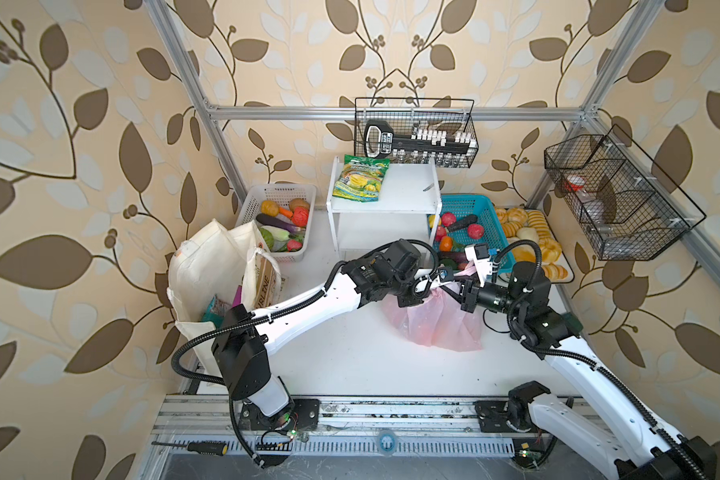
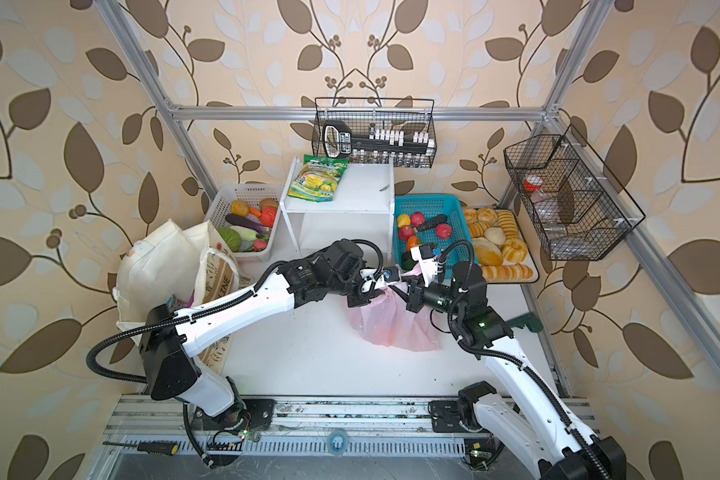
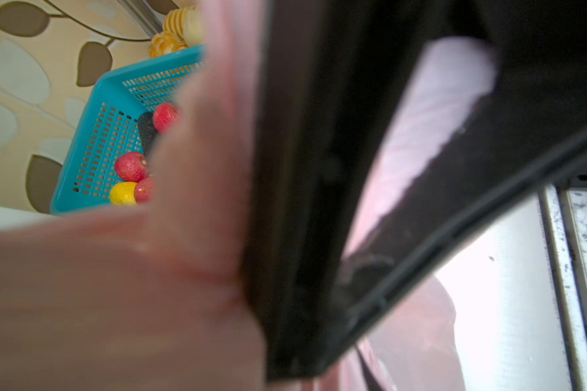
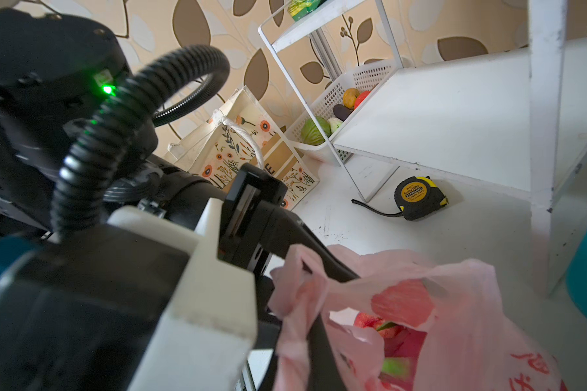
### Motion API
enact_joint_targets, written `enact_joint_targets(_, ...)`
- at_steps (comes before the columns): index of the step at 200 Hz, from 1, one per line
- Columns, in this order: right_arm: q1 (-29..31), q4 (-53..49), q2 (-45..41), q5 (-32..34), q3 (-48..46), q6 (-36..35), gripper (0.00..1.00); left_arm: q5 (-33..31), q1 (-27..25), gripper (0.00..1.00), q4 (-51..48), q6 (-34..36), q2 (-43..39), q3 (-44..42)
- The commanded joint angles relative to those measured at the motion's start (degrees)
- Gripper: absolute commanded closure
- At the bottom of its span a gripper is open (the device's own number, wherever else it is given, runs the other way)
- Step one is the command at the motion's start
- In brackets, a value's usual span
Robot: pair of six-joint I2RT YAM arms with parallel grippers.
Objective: Place the mixed food into the grocery bags and tie them
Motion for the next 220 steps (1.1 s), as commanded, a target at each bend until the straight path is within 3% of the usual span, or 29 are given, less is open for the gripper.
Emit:
enact_joint_targets(1, -0.23, 0.19, -1.25, -1.13, -0.60, 0.43, 0.99, -2.00, -0.33, 0.83, 2.67, -0.22, -2.79, 2.00)
enact_joint_targets(23, -0.25, -1.37, -1.54, -1.48, -1.01, 0.43, 0.94, -2.48, -0.59, 1.00, 6.14, -1.10, -4.35, 0.61)
enact_joint_targets(75, 0.23, -5.24, -4.15, -1.86, -4.32, -1.52, 0.58, -4.56, -0.77, 1.00, 19.64, -9.42, -10.01, -6.89)
enact_joint_targets(169, 7.51, -1.89, -5.29, 1.16, -8.00, -3.45, 0.56, -3.48, -0.77, 1.00, 26.63, -24.28, -11.52, -12.36)
enact_joint_targets(193, 9.57, -2.45, -7.01, 1.15, -8.23, -7.60, 0.48, -3.49, -0.77, 1.00, 33.07, -30.07, -12.07, -16.13)
enact_joint_targets(220, 9.92, -4.61, -12.15, 9.55, -9.63, -12.17, 0.33, -4.74, -0.77, 1.00, 39.99, -34.44, -12.45, -20.30)
